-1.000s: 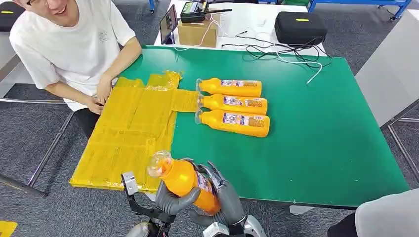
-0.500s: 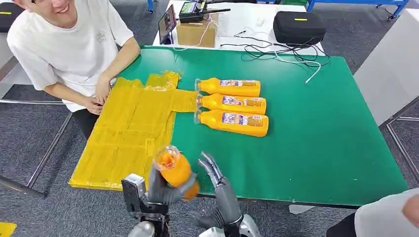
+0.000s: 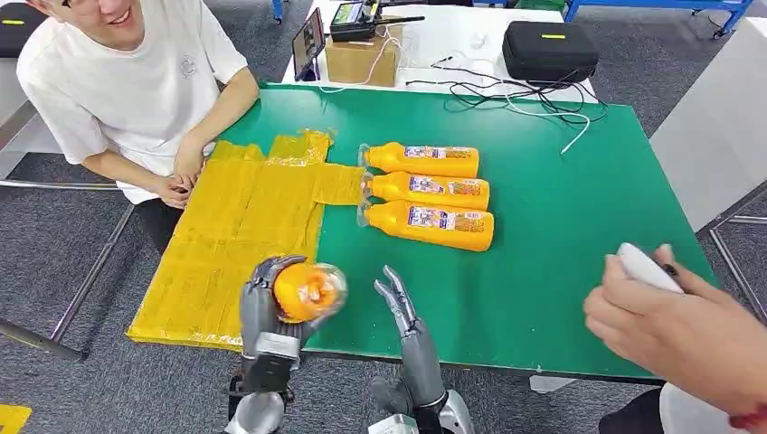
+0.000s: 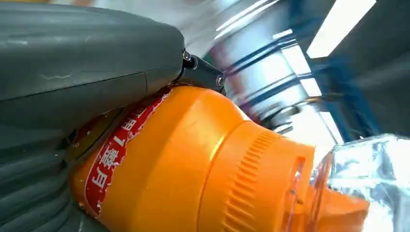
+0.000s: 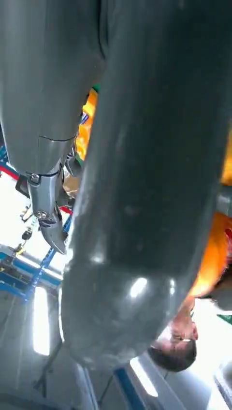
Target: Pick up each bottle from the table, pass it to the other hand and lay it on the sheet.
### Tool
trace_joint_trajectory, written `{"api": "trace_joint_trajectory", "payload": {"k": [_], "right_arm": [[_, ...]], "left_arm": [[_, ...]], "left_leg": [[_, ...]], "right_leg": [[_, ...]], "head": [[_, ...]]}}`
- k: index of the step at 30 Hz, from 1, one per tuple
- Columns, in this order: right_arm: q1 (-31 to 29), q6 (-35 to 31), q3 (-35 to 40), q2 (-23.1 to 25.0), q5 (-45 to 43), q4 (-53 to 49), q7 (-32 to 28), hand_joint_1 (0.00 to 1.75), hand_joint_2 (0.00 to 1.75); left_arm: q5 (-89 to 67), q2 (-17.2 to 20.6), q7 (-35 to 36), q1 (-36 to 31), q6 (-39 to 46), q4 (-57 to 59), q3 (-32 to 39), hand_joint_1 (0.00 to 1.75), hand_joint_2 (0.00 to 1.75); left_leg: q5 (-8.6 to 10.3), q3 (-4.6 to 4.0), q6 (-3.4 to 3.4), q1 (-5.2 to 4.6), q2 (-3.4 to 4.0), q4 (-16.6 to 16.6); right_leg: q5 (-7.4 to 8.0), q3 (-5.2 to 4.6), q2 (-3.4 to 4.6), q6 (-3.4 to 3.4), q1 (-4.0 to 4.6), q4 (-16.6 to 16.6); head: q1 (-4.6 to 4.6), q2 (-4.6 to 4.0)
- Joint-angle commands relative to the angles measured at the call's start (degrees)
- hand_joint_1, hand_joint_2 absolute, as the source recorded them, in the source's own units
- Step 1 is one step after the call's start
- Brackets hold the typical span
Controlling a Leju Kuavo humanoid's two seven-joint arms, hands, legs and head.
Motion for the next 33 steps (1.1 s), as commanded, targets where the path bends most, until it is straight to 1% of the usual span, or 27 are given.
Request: {"api": "trace_joint_trajectory", "payload": {"k": [1, 2, 3, 5, 6, 7, 10, 13, 14, 15, 17, 19, 20, 21, 22, 23, 24, 26, 28, 29, 30, 31, 32, 33], "right_arm": [[-1.29, 0.24, 1.51, -0.33, -1.46, 0.73, -0.02, 0.0, 0.0], [-2.52, 0.87, 2.42, -1.18, -3.18, 1.73, -0.02, 0.0, 0.0], [-2.52, 0.87, 2.42, -1.18, -3.18, 1.73, -0.02, 0.0, 0.0], [-2.08, 0.36, 2.88, -1.02, -3.25, 0.78, -0.02, 0.0, 0.0], [-2.08, 0.36, 2.88, -1.02, -3.25, 0.78, -0.02, 0.0, 0.0], [-1.51, 0.46, 2.37, -0.79, -3.24, 0.96, -0.02, 0.0, 0.0], [-0.93, 2.14, 1.57, -0.89, -3.85, 1.0, -0.02, 0.0, 0.0], [-1.01, 2.94, 1.84, -0.98, -3.18, 1.0, -0.02, 0.0, 0.0], [-1.21, 3.22, 1.61, -0.6, -2.79, 1.41, -0.02, 0.0, 0.0], [-1.26, 3.33, 1.5, -0.49, -2.7, 1.5, -0.02, 0.0, 0.0], [-1.98, 4.51, 1.42, -0.08, -2.6, 1.19, -0.02, 0.0, 0.0], [-2.23, 4.74, 1.37, 0.12, -2.53, 1.26, -0.02, 0.0, 0.0], [-2.49, 5.41, 1.26, 0.48, -3.03, 1.02, -0.02, 0.0, 0.0], [-2.49, 5.41, 1.26, 0.48, -3.03, 1.02, -0.02, 0.0, 0.0], [-2.66, 5.8, 1.06, 0.87, -3.04, 1.46, -0.02, 0.0, 0.0], [-2.58, 5.77, 0.9, 1.14, -2.79, 1.47, -0.02, 0.0, 0.0], [-2.58, 5.77, 0.9, 1.14, -2.79, 1.47, -0.02, 0.0, 0.0], [-1.95, 5.51, 0.9, 1.19, -3.37, 0.64, -0.02, 0.0, 0.0], [-1.63, 5.23, 0.82, 1.17, -3.38, 0.39, -0.02, 0.0, 0.0], [-1.27, 4.96, 0.47, 1.26, -3.93, 0.13, -0.02, 0.0, 0.0], [-1.27, 4.96, 0.47, 1.26, -3.93, 0.13, -0.02, 0.0, 0.0], [-1.14, 4.95, 0.38, 1.25, -4.07, 0.17, -0.02, 0.0, 0.0], [-1.08, 4.99, 0.51, 0.98, -3.89, 0.12, -0.02, 0.0, 0.0], [-1.11, 4.98, 0.53, 0.95, -3.8, 0.22, -0.02, 0.0, 0.0]], "left_arm": [[-7.62, -4.12, 0.04, -7.53, -0.11, 12.83, 18.3, 1.75, 1.75], [-11.72, -4.91, 0.04, -9.72, -0.11, 15.74, 22.59, 1.75, 1.75], [-11.72, -4.91, 0.04, -9.72, -0.11, 15.74, 22.59, 1.75, 1.75], [-26.35, -5.61, 0.04, -12.49, -0.11, 18.29, 32.72, 1.75, 1.75], [-26.35, -5.61, 0.04, -12.49, -0.11, 18.29, 32.72, 1.75, 1.75], [-33.86, -5.61, 0.04, -12.7, -0.11, 17.72, 35.69, 1.75, 1.75], [-41.58, -5.61, 0.57, -13.25, -0.11, 19.08, 38.73, 1.75, 1.75], [-44.46, -5.6, 2.09, -13.77, -0.11, 20.78, 39.59, 1.75, 1.75], [-35.81, -4.15, 3.42, -18.22, -0.11, 34.07, 40.47, 1.75, 1.75], [-34.9, -3.44, 3.28, -18.86, -0.11, 35.36, 40.11, 1.75, 1.75], [-36.34, -1.43, 7.04, -20.46, -0.11, 39.26, 36.99, 1.75, 1.75], [-35.83, -0.9, 7.61, -21.12, -0.11, 40.8, 36.48, 1.75, 1.75], [-38.53, 0.17, 10.14, -21.62, -0.11, 41.37, 33.95, 1.75, 1.75], [-38.53, 0.17, 10.14, -21.62, -0.11, 41.37, 33.95, 1.75, 1.75], [-38.53, 0.68, 10.95, -22.41, -0.11, 43.2, 32.43, 1.75, 1.75], [-35.84, 1.32, 10.76, -24.23, -0.11, 47.88, 30.66, 1.75, 1.75], [-35.84, 1.32, 10.76, -24.23, -0.11, 47.88, 30.66, 1.75, 1.75], [-30.97, 1.13, 9.83, -25.01, -3.83, 49.11, 28.77, 1.75, 1.75], [-29.97, 0.87, 9.72, -24.9, -4.76, 48.83, 28.12, 1.75, 1.75], [-27.34, 0.95, 9.34, -24.42, -7.2, 47.84, 26.6, 1.5, 1.75], [-27.34, 0.95, 9.34, -24.42, -7.2, 47.84, 26.6, 1.31, 1.75], [-26.62, 0.91, 9.7, -24.44, -8.21, 47.74, 26.35, 0.7, 1.75], [-26.63, 1.36, 10.53, -24.03, -9.56, 47.01, 23.8, 0.17, 1.75], [-26.83, 1.58, 10.58, -23.99, -9.92, 46.93, 23.0, 0.17, 1.75]], "left_leg": [[-0.01, 0.18, -0.15, 0.1, 0.06, -0.05], [-0.03, 0.13, -0.14, 0.1, 0.08, -0.01], [0.01, 0.11, -0.12, 0.1, 0.1, -0.04], [0.02, 0.08, -0.07, 0.05, 0.0, -0.04], [0.02, 0.11, -0.12, 0.11, -0.05, 0.0], [0.0, 0.13, -0.1, 0.11, 0.07, -0.02], [0.0, 0.12, -0.09, 0.09, 0.11, -0.04], [0.01, 0.12, -0.08, 0.07, 0.02, -0.03], [-0.01, 0.15, -0.12, 0.12, 0.0, -0.02], [0.03, 0.16, -0.1, 0.06, -0.06, -0.06], [0.08, 0.09, -0.06, -0.01, -0.09, -0.08], [0.07, 0.07, -0.1, 0.06, -0.1, -0.04], [0.06, 0.03, -0.07, 0.03, -0.04, -0.03], [0.05, 0.06, -0.12, 0.06, -0.06, -0.03], [0.06, 0.08, -0.08, 0.04, -0.05, -0.05], [0.05, 0.09, -0.11, 0.08, -0.06, -0.03], [0.06, 0.13, -0.1, 0.04, -0.03, -0.05], [0.08, 0.23, -0.13, 0.08, -0.12, -0.06], [0.13, 0.2, -0.09, 0.04, -0.28, -0.03], [0.13, 0.19, -0.13, 0.09, -0.26, -0.01], [0.17, 0.24, -0.14, 0.05, -0.28, -0.04], [0.19, 0.26, -0.09, 0.02, -0.33, -0.05], [0.2, 0.21, -0.17, 0.1, -0.28, -0.02], [0.27, 0.19, -0.19, 0.12, -0.43, 0.01]], "right_leg": [[0.0, 0.17, 0.03, -0.18, 0.1, -0.06], [0.0, 0.13, 0.04, -0.17, 0.11, -0.04], [0.04, 0.1, 0.05, -0.14, 0.11, -0.05], [0.01, 0.06, -0.05, -0.08, 0.06, -0.03], [-0.01, 0.13, -0.11, -0.14, 0.12, -0.04], [0.02, 0.11, 0.06, -0.12, 0.12, -0.04], [0.01, 0.12, 0.05, -0.11, 0.09, -0.03], [-0.03, 0.13, -0.05, -0.09, 0.07, -0.02], [-0.05, 0.17, -0.07, -0.15, 0.12, -0.02], [-0.03, 0.18, -0.12, -0.12, 0.06, -0.03], [-0.01, 0.08, -0.14, -0.07, -0.01, -0.02], [0.01, 0.09, -0.12, -0.12, 0.06, -0.01], [0.01, 0.03, -0.05, -0.08, 0.03, 0.0], [0.0, 0.09, -0.07, -0.14, 0.06, 0.01], [0.01, 0.11, -0.04, -0.11, 0.04, 0.0], [0.01, 0.13, -0.04, -0.15, 0.08, 0.01], [0.01, 0.14, -0.01, -0.13, 0.04, 0.01], [0.01, 0.27, -0.1, -0.17, 0.08, -0.02], [0.01, 0.27, -0.24, -0.11, 0.05, 0.01], [0.02, 0.26, -0.22, -0.16, 0.1, 0.01], [0.02, 0.29, -0.22, -0.14, 0.06, 0.01], [0.01, 0.32, -0.23, -0.1, 0.02, 0.02], [0.04, 0.29, -0.21, -0.2, 0.11, 0.01], [0.06, 0.31, -0.34, -0.19, 0.12, 0.0]], "head": [[-0.02, 0.02], [-0.02, 0.02], [-0.04, 0.0], [-0.02, 0.02], [0.0, 0.0], [-0.02, 0.0], [-0.02, 0.0], [-0.02, 0.0], [-0.02, 0.02], [-0.02, 0.0], [-0.02, 0.02], [-0.02, 0.0], [-0.02, 0.0], [-0.04, 0.02], [0.0, 0.02], [-0.02, 0.02], [-0.04, 0.0], [-0.04, 0.0], [-0.02, 0.0], [-0.04, 0.0], [-0.04, 0.0], [-0.04, 0.0], [-0.04, 0.0], [-0.04, 0.02]]}}
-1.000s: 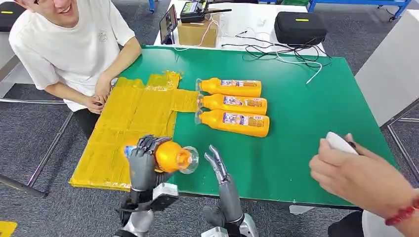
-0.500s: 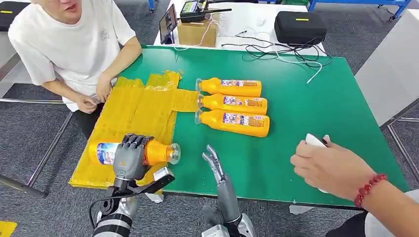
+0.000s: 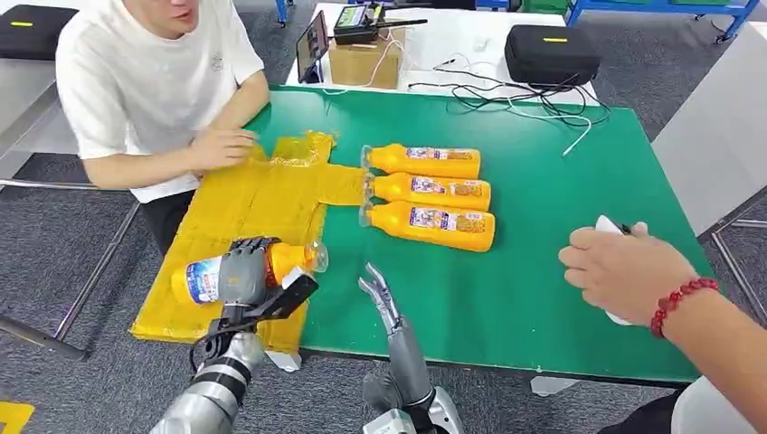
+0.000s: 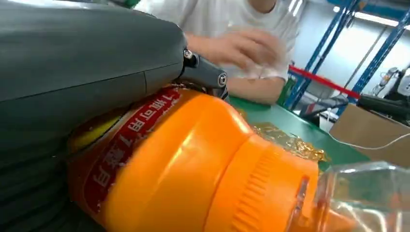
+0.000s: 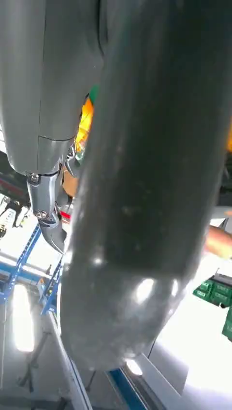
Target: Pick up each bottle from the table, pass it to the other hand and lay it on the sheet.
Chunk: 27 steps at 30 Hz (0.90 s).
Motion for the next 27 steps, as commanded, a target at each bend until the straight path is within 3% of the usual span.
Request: {"api": "trace_joint_trajectory", "payload": {"k": [1, 5, 9, 16, 27], "right_arm": [[-0.3, -0.08, -0.64, -0.43, -0.6, 0.4, -0.02, 0.0, 0.0], [-0.48, -0.26, -1.24, -0.89, -0.39, 0.04, -0.02, 0.0, 0.0], [-0.38, 0.03, -1.93, -1.06, -0.43, -0.44, -0.02, 0.0, 0.0], [-0.23, 0.48, -2.4, -1.14, -0.41, 0.09, -0.02, 0.0, 0.0], [-0.87, -0.01, -1.83, -1.11, -0.1, 0.4, -0.02, 0.0, 0.0]], "left_arm": [[3.92, 2.71, 1.64, -1.05, -7.35, 7.85, -8.84, 0.07, 1.75], [2.26, 5.02, 6.06, -0.36, -12.32, 8.35, -18.23, 0.0, 1.75], [1.84, 5.53, 7.37, 0.15, -16.09, 8.89, -22.15, 0.0, 1.75], [1.55, 5.49, 7.8, -0.07, -20.22, 9.29, -25.33, 0.0, 1.75], [16.37, 5.21, 3.28, 2.18, -25.36, 1.3, -29.24, 0.0, 1.75]], "left_leg": [[0.08, -0.01, -0.13, 0.1, -0.05, -0.02], [0.07, 0.17, -0.03, -0.01, -0.06, -0.05], [0.1, 0.16, -0.05, 0.04, -0.02, -0.05], [0.1, 0.27, -0.02, -0.04, -0.03, -0.07], [0.09, 0.46, 0.02, -0.06, -0.04, -0.05]], "right_leg": [[0.07, 0.04, -0.08, -0.17, 0.11, -0.06], [0.03, 0.21, -0.11, -0.1, 0.0, -0.05], [0.05, 0.21, -0.1, -0.17, 0.05, -0.09], [0.05, 0.3, -0.08, -0.11, -0.04, -0.06], [0.04, 0.5, -0.09, -0.08, -0.05, -0.04]], "head": [[0.0, 0.0], [0.0, 0.0], [0.0, 0.0], [0.02, 0.0], [0.0, 0.02]]}}
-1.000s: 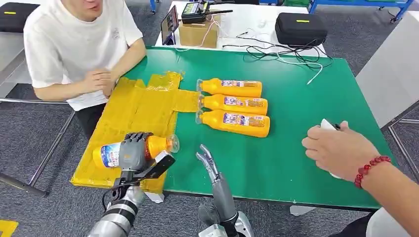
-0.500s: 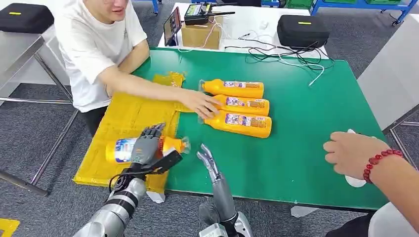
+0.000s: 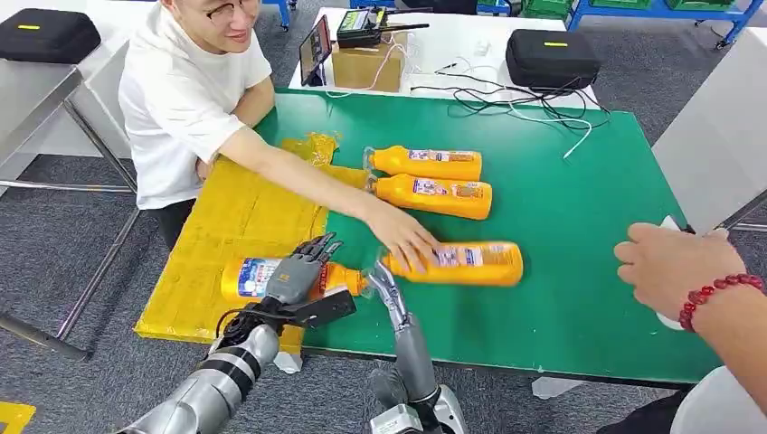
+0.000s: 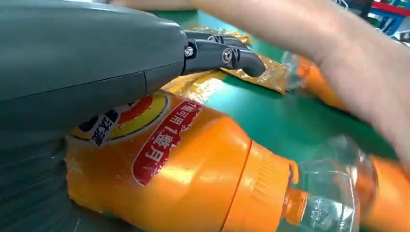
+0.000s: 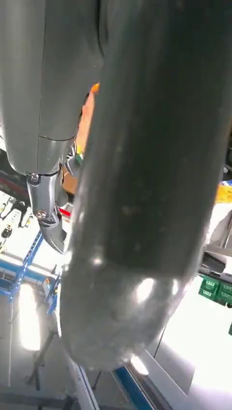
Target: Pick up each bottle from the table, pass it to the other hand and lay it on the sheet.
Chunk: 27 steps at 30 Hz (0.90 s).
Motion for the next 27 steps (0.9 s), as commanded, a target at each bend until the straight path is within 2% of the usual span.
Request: {"api": "trace_joint_trajectory", "payload": {"k": [1, 5, 11, 12, 16, 17, 19, 20, 21, 22, 23, 27], "right_arm": [[-1.17, -0.39, -0.39, -1.06, -0.13, 1.04, -0.02, 0.0, 0.0], [-1.23, -0.73, -0.53, -0.98, -0.26, 1.35, -0.02, 0.0, 0.0], [-1.08, -1.29, -0.88, -0.9, 0.1, 1.82, -0.02, 0.0, 0.0], [-1.03, -1.38, -0.87, -0.94, -0.06, 1.57, -0.02, 0.0, 0.0], [-0.79, -1.49, -1.01, -1.03, -0.05, 1.5, -0.02, 0.0, 0.0], [-0.79, -1.36, -0.94, -1.05, 0.03, 1.57, -0.02, 0.0, 0.0], [-0.88, -1.37, -0.61, -1.09, 0.03, 1.77, -0.02, 0.0, 0.0], [-0.76, -2.09, -0.61, -0.87, 0.14, 2.18, -0.02, 0.0, 0.0], [-0.91, -2.19, 0.26, -1.2, 0.03, 1.75, -0.02, 0.0, 0.0], [-1.0, -2.63, 0.45, -1.17, -0.09, 1.78, -0.02, 0.0, 0.0], [-1.03, -3.2, 0.49, -0.98, 0.01, 1.82, -0.02, 0.0, 0.0], [-1.96, -5.32, 1.72, -1.26, 0.84, 1.67, -0.02, 0.0, 0.0]], "left_arm": [[9.46, 0.87, -2.1, 4.09, -4.51, -2.19, -4.96, 0.0, 1.75], [16.04, 1.2, 0.3, 4.61, -9.04, -5.49, -7.09, 0.0, 1.75], [16.17, 1.94, 2.97, 3.8, -7.71, -6.01, -9.68, 0.0, 1.75], [16.23, 2.24, 2.49, 3.93, -6.59, -6.62, -10.57, 0.0, 0.0], [19.05, 2.44, -1.47, 5.6, -2.99, -11.16, -11.24, 0.0, 0.0], [20.02, 2.27, -3.02, 6.33, -1.37, -13.41, -11.1, 0.0, 1.75], [23.52, 2.1, -5.83, 8.08, 0.95, -17.7, -11.42, 0.0, 1.75], [24.65, 1.01, -6.06, 9.28, 5.54, -21.27, -10.94, 0.0, 1.75], [25.37, 0.89, -8.53, 10.16, 8.61, -24.33, -12.44, 0.0, 0.0], [26.72, 0.62, -8.92, 10.58, 9.67, -25.72, -12.72, 0.0, 0.0], [28.21, -0.2, -8.34, 10.89, 9.93, -26.94, -12.47, 0.0, 1.75], [34.57, -0.99, -10.56, 12.12, 13.89, -31.98, -13.8, 0.0, 1.75]], "left_leg": [[0.0, -0.07, -0.13, 0.08, 0.26, -0.04], [-0.01, -0.1, -0.09, 0.09, 0.19, 0.01], [0.0, -0.1, -0.1, 0.08, 0.17, -0.01], [0.0, -0.05, -0.08, 0.04, 0.14, -0.03], [0.0, -0.12, -0.14, 0.1, 0.24, -0.02], [-0.01, -0.12, -0.12, 0.09, 0.22, 0.0], [-0.02, -0.21, -0.14, 0.12, 0.27, 0.03], [-0.02, -0.21, -0.11, 0.1, 0.25, 0.01], [-0.01, -0.28, -0.08, 0.09, 0.21, 0.02], [-0.04, -0.4, -0.13, 0.15, 0.26, 0.07], [-0.05, -0.46, -0.1, 0.14, 0.21, 0.09], [-0.04, -0.64, -0.08, 0.1, 0.2, 0.08]], "right_leg": [[0.09, -0.13, 0.22, -0.16, 0.09, -0.06], [0.06, -0.12, 0.16, -0.12, 0.1, -0.05], [0.06, -0.11, 0.14, -0.13, 0.09, -0.04], [0.04, -0.07, 0.12, -0.1, 0.04, -0.03], [0.08, -0.15, 0.19, -0.17, 0.11, -0.05], [0.05, -0.15, 0.16, -0.14, 0.1, -0.03], [0.06, -0.26, 0.19, -0.17, 0.14, -0.01], [0.04, -0.27, 0.15, -0.13, 0.12, -0.01], [0.04, -0.32, 0.11, -0.1, 0.12, -0.03], [0.03, -0.45, 0.14, -0.15, 0.17, 0.0], [0.01, -0.5, 0.07, -0.13, 0.16, 0.01], [0.01, -0.66, 0.09, -0.09, 0.12, 0.03]], "head": [[0.0, 0.02], [0.02, 0.0], [0.0, 0.0], [0.0, 0.0], [0.0, 0.0], [0.0, 0.02], [0.0, 0.0], [0.0, 0.0], [0.0, 0.0], [0.0, 0.0], [0.0, 0.02], [0.02, 0.0]]}}
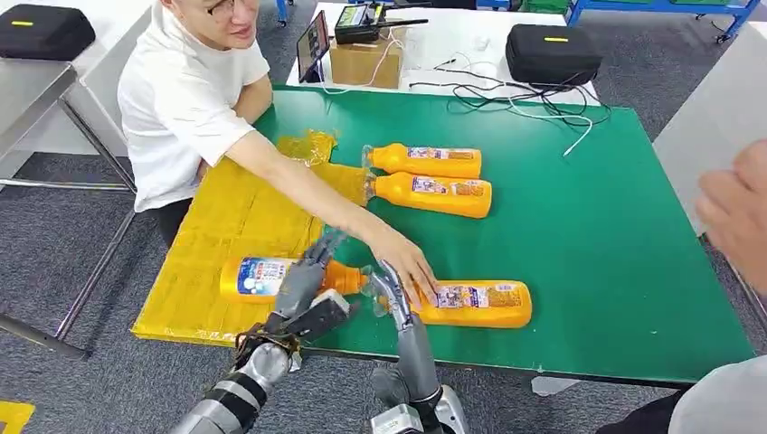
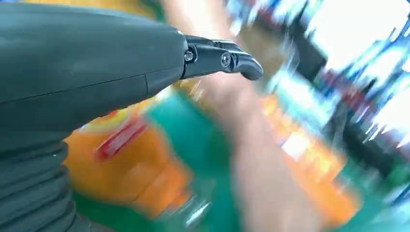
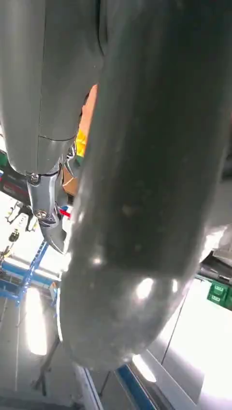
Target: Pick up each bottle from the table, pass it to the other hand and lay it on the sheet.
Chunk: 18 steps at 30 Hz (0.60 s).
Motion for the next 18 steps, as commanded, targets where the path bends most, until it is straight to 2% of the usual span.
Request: {"api": "trace_joint_trajectory", "payload": {"k": [1, 2, 4, 5, 7, 8, 9, 11, 14, 16, 18], "right_arm": [[-2.19, -3.57, 2.17, -1.49, 1.18, 1.65, -0.02, 0.0, 0.0], [-2.32, -3.83, 2.39, -1.73, 1.41, 1.55, -0.02, 0.0, 0.0], [-1.29, -3.96, -1.14, -1.43, 11.88, 1.69, -0.02, 0.0, 0.0], [-1.29, -3.96, -1.14, -1.43, 11.88, 1.69, -0.02, 0.0, 0.0], [0.09, -3.96, -6.86, -1.44, 24.41, 1.76, -0.02, 0.0, 0.0], [0.04, -3.96, -6.95, -1.83, 24.18, 1.65, -0.02, 0.0, 0.0], [0.79, -3.96, -10.72, -1.31, 30.07, 2.82, -0.02, 0.0, 1.75], [0.59, -3.96, -12.8, -2.24, 31.36, 4.25, -0.02, 0.0, 1.75], [-0.07, -3.96, -15.43, -3.87, 35.15, 6.99, 3.09, 0.0, 1.75], [-2.44, -3.21, -12.67, -6.96, 37.52, 10.31, 10.47, 0.0, 1.75], [-3.32, -2.91, -12.64, -8.02, 38.75, 12.03, 13.36, 0.0, 1.75]], "left_arm": [[9.92, -1.28, -2.51, 3.03, 5.07, -13.47, -4.23, 0.0, 1.75], [10.33, -1.33, -2.52, 3.08, 5.25, -14.21, -4.55, 0.0, 1.75], [15.47, -0.84, -2.64, 3.86, 4.57, -16.85, -6.19, 0.0, 1.75], [15.47, -0.84, -2.64, 3.86, 4.57, -16.85, -6.19, 0.0, 1.75], [18.39, -0.55, -2.63, 5.89, 3.91, -20.23, -7.69, 0.0, 1.75], [18.42, -0.4, -2.68, 6.63, 3.91, -20.96, -8.05, 0.0, 1.75], [20.22, 0.07, -2.33, 8.45, 3.14, -23.29, -8.74, 0.0, 1.75], [21.74, 0.17, -2.81, 11.34, 3.4, -25.83, -9.11, 0.0, 1.75], [22.55, -0.11, -3.95, 15.17, 4.86, -27.06, -9.28, 0.0, 1.75], [22.07, 0.51, -5.55, 15.96, 8.06, -25.15, -9.37, 0.0, 1.75], [23.67, 0.75, -6.19, 15.88, 8.18, -23.08, -9.08, 0.0, 1.75]], "left_leg": [[-0.13, -0.04, -0.11, 0.11, 0.11, 0.09], [-0.09, -0.08, -0.09, 0.08, 0.12, 0.06], [-0.09, -0.14, -0.11, 0.09, 0.1, 0.06], [-0.06, -0.19, -0.09, 0.08, 0.05, 0.04], [-0.08, -0.19, -0.12, 0.1, 0.08, 0.05], [-0.05, -0.22, -0.09, 0.07, 0.02, 0.03], [-0.09, -0.16, -0.12, 0.11, 0.05, 0.03], [-0.04, -0.15, -0.05, 0.02, 0.05, -0.05], [-0.11, -0.07, -0.08, 0.08, 0.17, -0.06], [-0.05, -0.12, -0.03, 0.0, 0.09, -0.09], [-0.06, -0.08, -0.06, 0.06, 0.15, -0.1]], "right_leg": [[-0.07, -0.01, 0.08, -0.14, 0.11, 0.03], [-0.03, -0.04, 0.08, -0.12, 0.09, -0.01], [-0.04, -0.09, 0.06, -0.13, 0.1, 0.01], [-0.03, -0.14, 0.02, -0.12, 0.08, -0.01], [-0.03, -0.15, 0.04, -0.16, 0.11, -0.01], [-0.02, -0.18, -0.01, -0.11, 0.08, -0.03], [-0.05, -0.13, 0.0, -0.16, 0.12, -0.04], [-0.01, -0.14, 0.03, -0.07, 0.03, -0.09], [-0.01, -0.05, 0.12, -0.12, 0.1, -0.15], [0.0, -0.11, 0.07, -0.05, 0.01, -0.13], [0.03, -0.05, 0.11, -0.09, 0.07, -0.21]], "head": [[-0.02, -0.02], [-0.02, -0.02], [-0.02, -0.02], [0.0, 0.0], [-0.02, -0.02], [-0.02, 0.0], [-0.02, 0.0], [-0.02, 0.0], [0.0, -0.02], [-0.04, -0.02], [0.0, -0.02]]}}
